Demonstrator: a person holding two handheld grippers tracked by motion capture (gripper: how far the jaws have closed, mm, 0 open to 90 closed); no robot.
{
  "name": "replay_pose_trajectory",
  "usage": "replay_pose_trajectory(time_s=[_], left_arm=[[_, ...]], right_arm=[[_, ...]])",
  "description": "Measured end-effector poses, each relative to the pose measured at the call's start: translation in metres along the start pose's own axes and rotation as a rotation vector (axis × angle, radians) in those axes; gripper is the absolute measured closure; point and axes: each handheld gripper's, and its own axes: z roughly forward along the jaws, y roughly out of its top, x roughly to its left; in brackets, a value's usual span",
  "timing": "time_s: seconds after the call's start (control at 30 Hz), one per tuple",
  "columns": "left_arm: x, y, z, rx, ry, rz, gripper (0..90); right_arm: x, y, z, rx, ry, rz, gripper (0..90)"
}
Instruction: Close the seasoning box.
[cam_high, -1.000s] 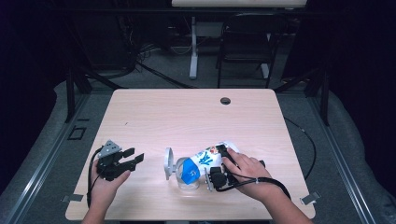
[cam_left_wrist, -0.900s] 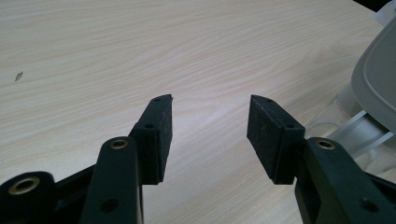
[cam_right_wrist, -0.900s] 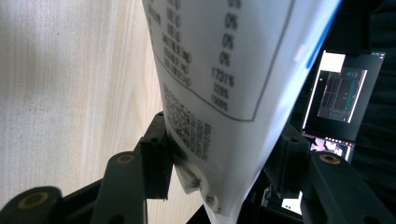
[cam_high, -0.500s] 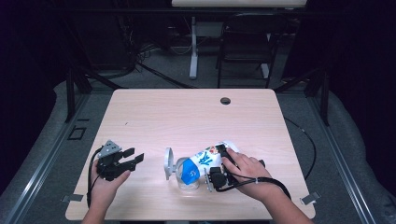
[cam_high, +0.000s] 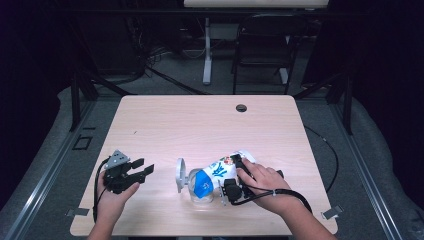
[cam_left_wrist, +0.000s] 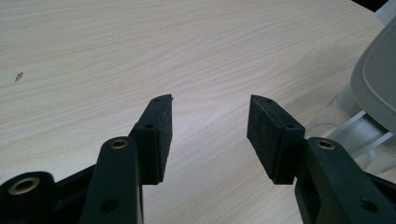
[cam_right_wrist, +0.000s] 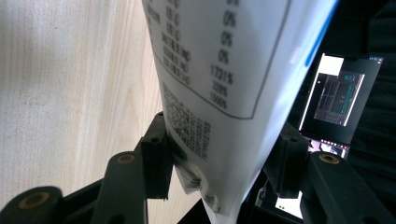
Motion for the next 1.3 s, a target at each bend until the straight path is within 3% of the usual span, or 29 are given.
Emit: replay_pose_trajectory(time_s=[0.43,1.3], left_arm=[[0.0001,0.0002,-0.0006,-0.004,0.002,0.0,50.9],[-0.0003,-0.0001,0.0,-0.007,0.0,-0.003,50.9]], right_arm=[[-0.0023,0.0013,-0.0014,0.014,-0.004,-0.031,50.5],[-0.002,0.0014,-0.0004,-0.005,-0.002,-0.029,50.6]])
